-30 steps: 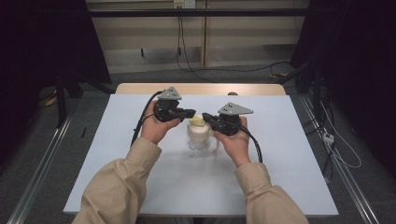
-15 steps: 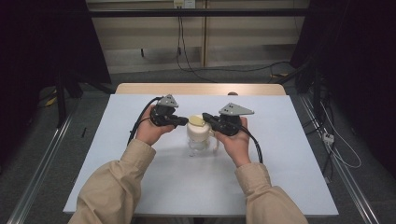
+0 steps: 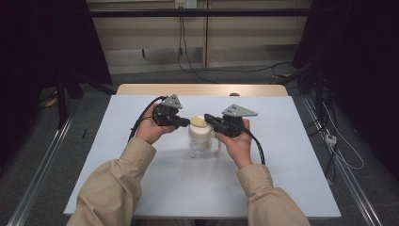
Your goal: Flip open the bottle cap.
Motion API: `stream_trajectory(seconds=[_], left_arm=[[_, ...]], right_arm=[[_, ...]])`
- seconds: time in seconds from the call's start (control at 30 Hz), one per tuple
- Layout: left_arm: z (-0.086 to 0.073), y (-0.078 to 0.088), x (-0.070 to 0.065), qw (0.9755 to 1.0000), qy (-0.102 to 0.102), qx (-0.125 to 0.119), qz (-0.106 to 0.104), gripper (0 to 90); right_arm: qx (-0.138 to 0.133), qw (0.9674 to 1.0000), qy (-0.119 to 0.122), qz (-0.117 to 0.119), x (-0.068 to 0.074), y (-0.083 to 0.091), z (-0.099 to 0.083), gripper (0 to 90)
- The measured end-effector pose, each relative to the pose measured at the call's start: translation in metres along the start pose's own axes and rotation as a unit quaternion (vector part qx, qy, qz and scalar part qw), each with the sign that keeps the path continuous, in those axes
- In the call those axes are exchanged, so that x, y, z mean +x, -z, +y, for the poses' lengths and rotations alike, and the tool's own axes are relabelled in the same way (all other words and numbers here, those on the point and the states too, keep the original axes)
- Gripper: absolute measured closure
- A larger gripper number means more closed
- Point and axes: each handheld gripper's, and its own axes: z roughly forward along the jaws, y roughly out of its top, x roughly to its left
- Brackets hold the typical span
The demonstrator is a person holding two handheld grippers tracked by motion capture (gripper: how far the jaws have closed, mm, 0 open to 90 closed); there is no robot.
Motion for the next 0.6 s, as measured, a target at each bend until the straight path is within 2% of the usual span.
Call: stream_trajectory(seconds=[0.03,0.07,0.2,0.27,0.4,0.57,0.6], left_arm=[[0.0004,0.0009,0.0009,1.0,0.0,0.005,-0.006,90.0],[0.0001,0.0002,0.0004,1.0,0.005,-0.001,-0.006,90.0],[0.001,0.0003,0.0009,1.0,-0.005,0.004,-0.006,90.0],[0.0012,0.0,0.0,1.0,-0.001,0.001,-0.004,90.0],[0.0023,-0.0003,0.0005,0.9999,-0.007,0.001,-0.009,90.0],[0.0,0.0005,0.0028,0.9999,0.001,0.0,-0.014,90.0],[0.0002,-0.0002,0.0015,0.9999,0.001,-0.008,-0.015,90.0]], right_arm=[[0.002,1.0,0.003,-0.002,0.0002,0.0,0.0006,90.0],[0.0,1.0,-0.001,-0.001,0.0,0.0,0.0,90.0],[0.001,1.0,-0.004,0.0,-0.0009,0.0,0.0005,90.0],[0.0,1.0,-0.008,0.003,-0.0018,0.0003,-0.0001,90.0],[-0.002,1.0,-0.004,0.001,-0.0018,-0.0011,0.0,90.0],[-0.002,1.0,-0.006,0.002,-0.0007,-0.0059,0.0012,90.0],[-0.001,1.0,-0.008,0.004,-0.001,-0.0061,0.0012,90.0]])
